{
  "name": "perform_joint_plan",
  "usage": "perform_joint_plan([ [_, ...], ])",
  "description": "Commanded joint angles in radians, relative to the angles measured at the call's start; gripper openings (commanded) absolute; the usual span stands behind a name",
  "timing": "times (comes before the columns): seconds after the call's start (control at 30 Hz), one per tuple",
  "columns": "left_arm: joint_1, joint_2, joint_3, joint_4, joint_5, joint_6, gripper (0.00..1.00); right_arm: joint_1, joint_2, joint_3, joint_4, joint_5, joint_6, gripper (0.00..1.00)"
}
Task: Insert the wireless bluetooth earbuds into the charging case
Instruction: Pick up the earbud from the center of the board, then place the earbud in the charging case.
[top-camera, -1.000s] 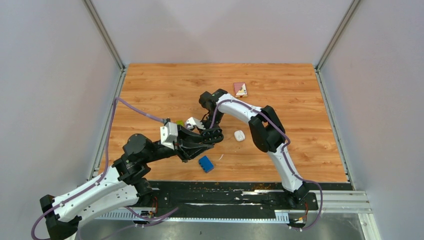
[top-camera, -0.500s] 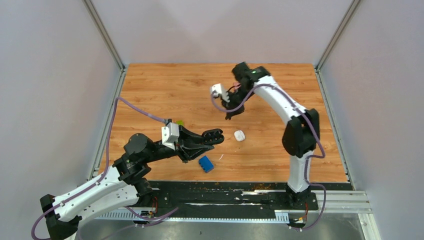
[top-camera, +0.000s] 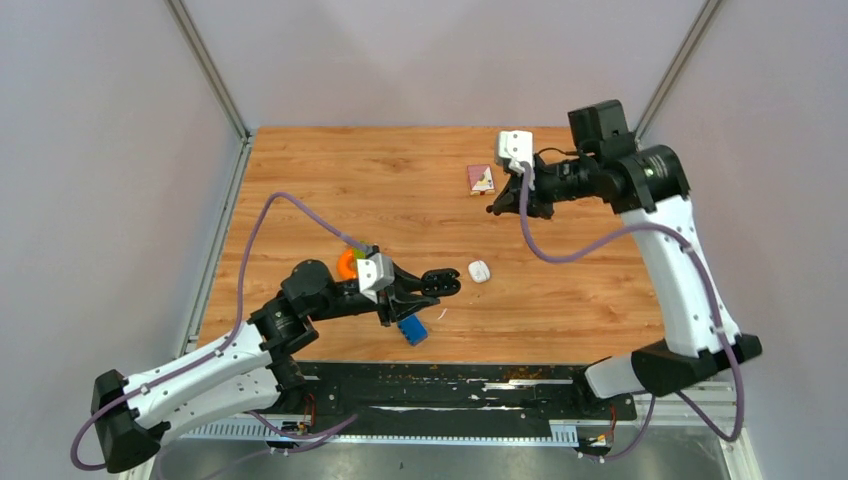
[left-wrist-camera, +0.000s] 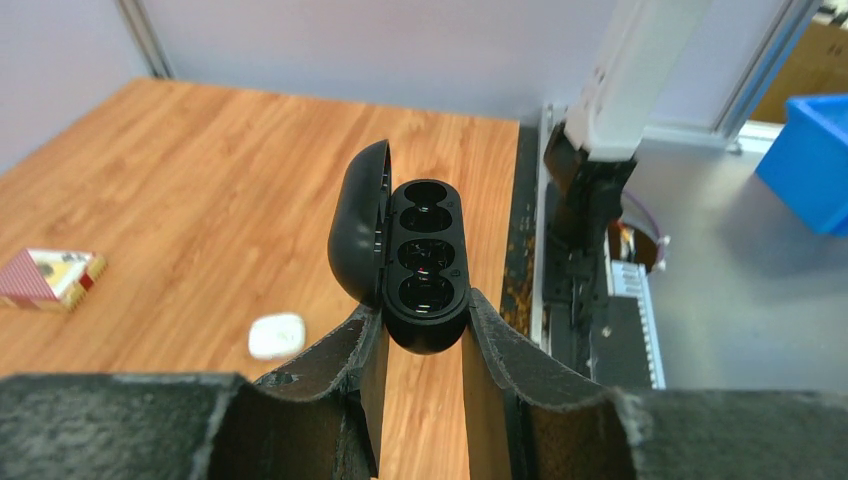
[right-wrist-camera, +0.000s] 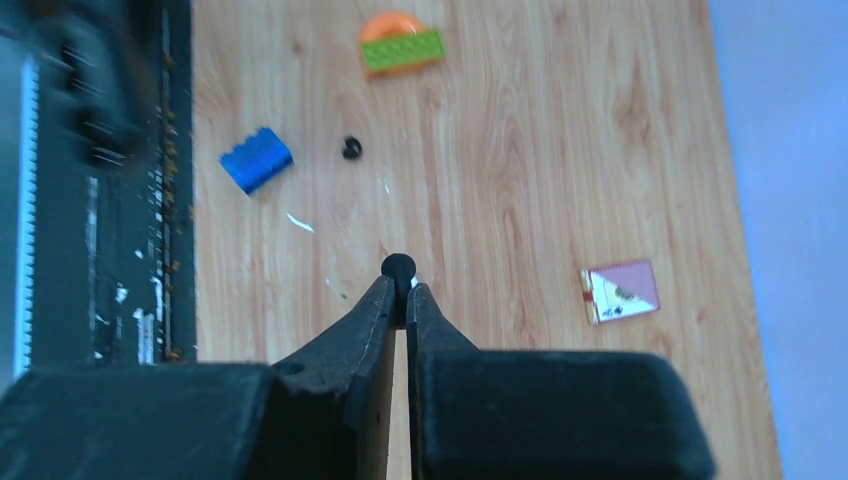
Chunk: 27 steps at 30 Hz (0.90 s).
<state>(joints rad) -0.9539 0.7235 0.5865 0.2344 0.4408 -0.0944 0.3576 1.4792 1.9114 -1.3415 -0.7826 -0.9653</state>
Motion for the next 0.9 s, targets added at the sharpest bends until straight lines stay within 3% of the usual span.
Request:
perform_joint_plan([
  [0.0, -0.003, 0.035, -0.032, 0.023, 0.017, 0.071, 0.0, 0.082, -0.092, 0.043, 0.01, -0.065, 0.126, 0.0],
  [0.4, -0.003, 0.141, -0.065, 0.181, 0.043, 0.045, 0.0, 0.389, -0.156, -0.11, 0.092, 0.039, 0.264, 0.0],
  [0.87, -0.003, 0.186, 0.004, 0.193, 0.064, 0.066, 0.0, 0.513, -0.115, -0.131, 0.074, 0.101, 0.237, 0.0],
])
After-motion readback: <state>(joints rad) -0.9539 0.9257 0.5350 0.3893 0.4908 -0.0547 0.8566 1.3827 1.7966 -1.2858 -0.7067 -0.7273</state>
